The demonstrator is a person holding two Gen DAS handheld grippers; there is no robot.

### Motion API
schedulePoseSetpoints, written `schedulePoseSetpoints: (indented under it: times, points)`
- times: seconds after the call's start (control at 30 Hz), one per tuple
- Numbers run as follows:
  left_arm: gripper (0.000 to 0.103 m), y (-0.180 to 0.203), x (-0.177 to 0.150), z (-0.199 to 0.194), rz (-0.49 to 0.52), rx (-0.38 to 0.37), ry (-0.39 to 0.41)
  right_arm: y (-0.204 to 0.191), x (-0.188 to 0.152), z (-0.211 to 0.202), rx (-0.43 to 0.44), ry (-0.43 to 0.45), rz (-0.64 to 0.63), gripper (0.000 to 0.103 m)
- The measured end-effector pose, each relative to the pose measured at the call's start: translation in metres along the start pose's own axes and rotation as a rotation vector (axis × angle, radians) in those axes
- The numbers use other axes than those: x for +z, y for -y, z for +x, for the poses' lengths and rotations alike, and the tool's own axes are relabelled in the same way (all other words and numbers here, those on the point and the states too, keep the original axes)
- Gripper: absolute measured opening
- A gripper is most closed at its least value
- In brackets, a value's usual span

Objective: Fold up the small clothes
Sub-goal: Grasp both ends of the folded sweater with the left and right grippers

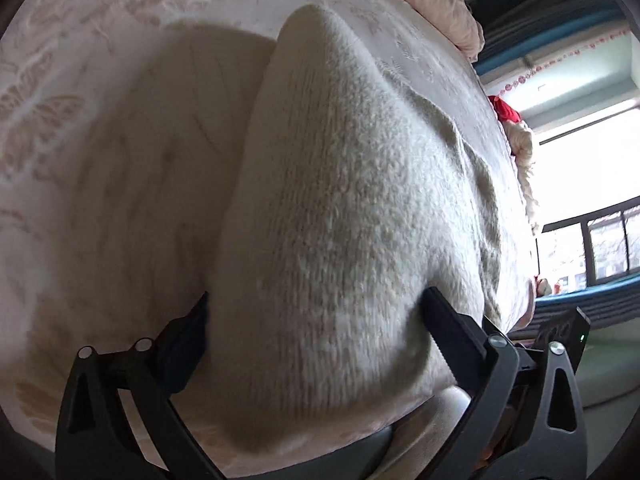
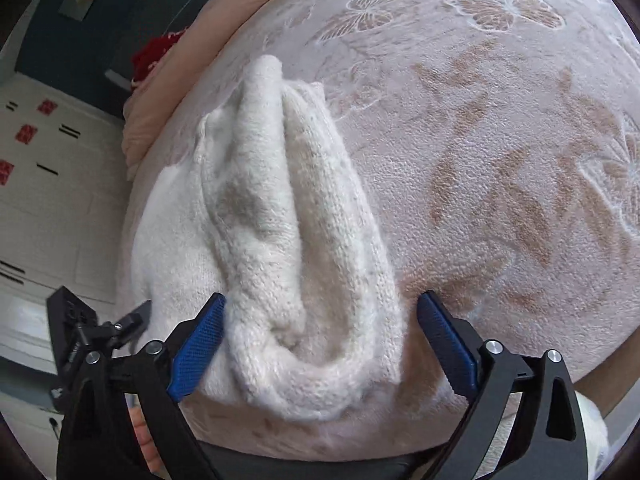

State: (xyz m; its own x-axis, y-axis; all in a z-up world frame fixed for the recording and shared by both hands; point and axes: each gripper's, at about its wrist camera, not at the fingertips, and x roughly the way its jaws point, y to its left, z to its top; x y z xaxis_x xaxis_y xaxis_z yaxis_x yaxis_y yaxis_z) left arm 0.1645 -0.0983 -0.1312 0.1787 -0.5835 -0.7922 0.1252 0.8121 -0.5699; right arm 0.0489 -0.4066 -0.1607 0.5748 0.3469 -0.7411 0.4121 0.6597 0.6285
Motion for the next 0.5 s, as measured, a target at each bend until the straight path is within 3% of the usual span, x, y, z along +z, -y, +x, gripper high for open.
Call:
schedulePoseSetpoints:
  times: [0.1, 0.13, 0.17, 0.2, 0.23, 0.27, 0.37, 0.5]
  points:
    - [0.098, 0.007, 0.005, 0.006, 0.005, -0.005, -0.021, 0.0, 0.009, 0.011, 0.039, -0.003, 0.018, 0.097]
    - [0.097, 0.01, 0.007, 0.006, 0.01, -0.005, -0.034, -0.003, 0.013, 0.014, 0.052, -0.005, 0.022, 0.088]
    - [0.09, 0.012, 0.007, 0.006, 0.011, 0.0, -0.036, -0.009, 0.016, 0.016, 0.079, -0.012, 0.024, 0.066]
    - [0.086, 0.014, 0.007, 0.004, 0.013, 0.002, -0.04, -0.013, 0.018, 0.019, 0.08, -0.027, 0.036, 0.059]
    - [0.076, 0.016, 0.007, 0.001, 0.018, 0.005, -0.046, -0.017, 0.019, 0.023, 0.08, -0.029, 0.047, 0.047]
    - [0.066, 0.018, 0.007, -0.001, 0.019, 0.006, -0.049, -0.019, 0.02, 0.023, 0.089, -0.027, 0.056, 0.041]
    - [0.053, 0.027, 0.01, -0.018, 0.035, -0.007, -0.052, -0.039, 0.022, 0.005, 0.073, 0.019, -0.001, 0.036]
    - [0.052, 0.058, 0.007, -0.05, 0.125, -0.015, -0.019, -0.067, 0.019, -0.04, 0.075, 0.099, -0.063, 0.034]
